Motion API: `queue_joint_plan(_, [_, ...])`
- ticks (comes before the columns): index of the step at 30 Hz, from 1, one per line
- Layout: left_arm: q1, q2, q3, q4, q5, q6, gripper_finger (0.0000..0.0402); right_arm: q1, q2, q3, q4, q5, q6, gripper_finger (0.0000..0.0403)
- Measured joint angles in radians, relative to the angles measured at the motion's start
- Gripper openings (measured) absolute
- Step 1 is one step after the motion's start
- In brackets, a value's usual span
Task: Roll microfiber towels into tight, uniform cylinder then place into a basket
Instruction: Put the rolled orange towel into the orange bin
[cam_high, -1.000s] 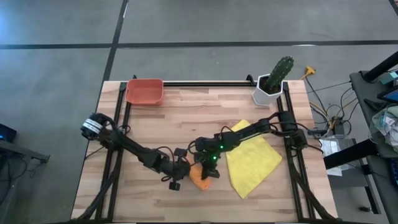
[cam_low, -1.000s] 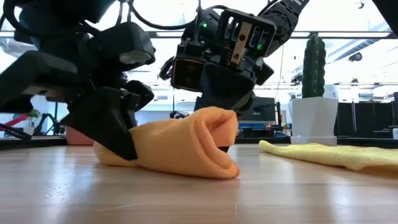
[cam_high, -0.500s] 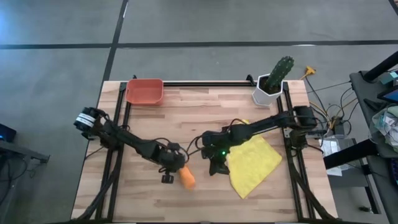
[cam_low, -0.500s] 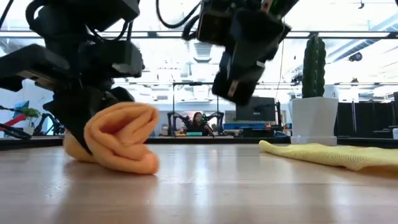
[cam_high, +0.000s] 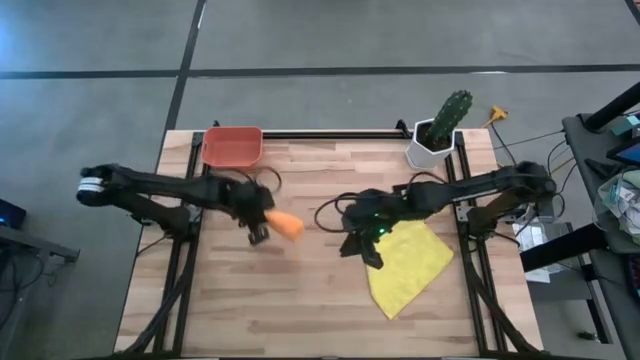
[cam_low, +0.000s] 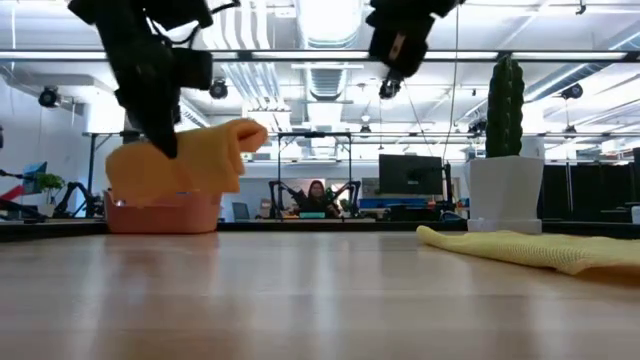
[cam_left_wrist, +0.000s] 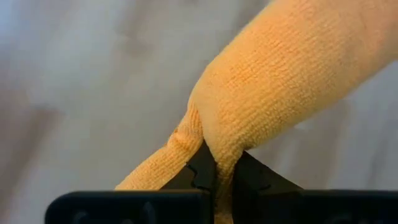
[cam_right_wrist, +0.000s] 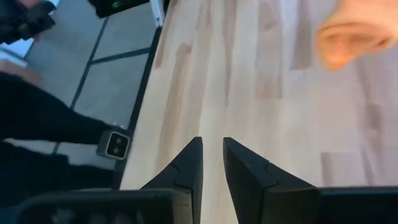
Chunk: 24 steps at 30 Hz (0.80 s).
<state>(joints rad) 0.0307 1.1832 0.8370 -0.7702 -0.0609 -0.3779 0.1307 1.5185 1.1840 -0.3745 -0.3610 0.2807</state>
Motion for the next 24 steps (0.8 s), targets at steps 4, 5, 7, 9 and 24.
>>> queue_joint_plan(4, [0.096, -0.097, 0.033, -0.055, -0.122, 0.095, 0.0002, 0.0, -0.061, -0.031, -0.015, 0.046, 0.007, 0.0058])
queue_joint_plan(5, [0.114, -0.116, 0.046, -0.064, -0.165, 0.141, 0.0002, 0.0, -0.077, -0.04, -0.019, 0.051, 0.007, 0.0058])
queue_joint_plan(7, [0.147, -0.143, 0.076, -0.077, -0.26, 0.214, 0.0002, 0.0, -0.098, -0.064, -0.04, 0.051, 0.004, 0.0058])
queue_joint_plan(9, [0.184, -0.152, 0.107, -0.081, -0.347, 0.255, 0.0002, 0.0, -0.119, -0.095, -0.045, 0.052, 0.007, 0.0058])
queue_joint_plan(24, [0.652, -0.06, 0.017, 0.196, -0.554, 0.563, 0.0001, 0.0, -0.294, -0.15, -0.096, 0.467, 0.086, 0.0058])
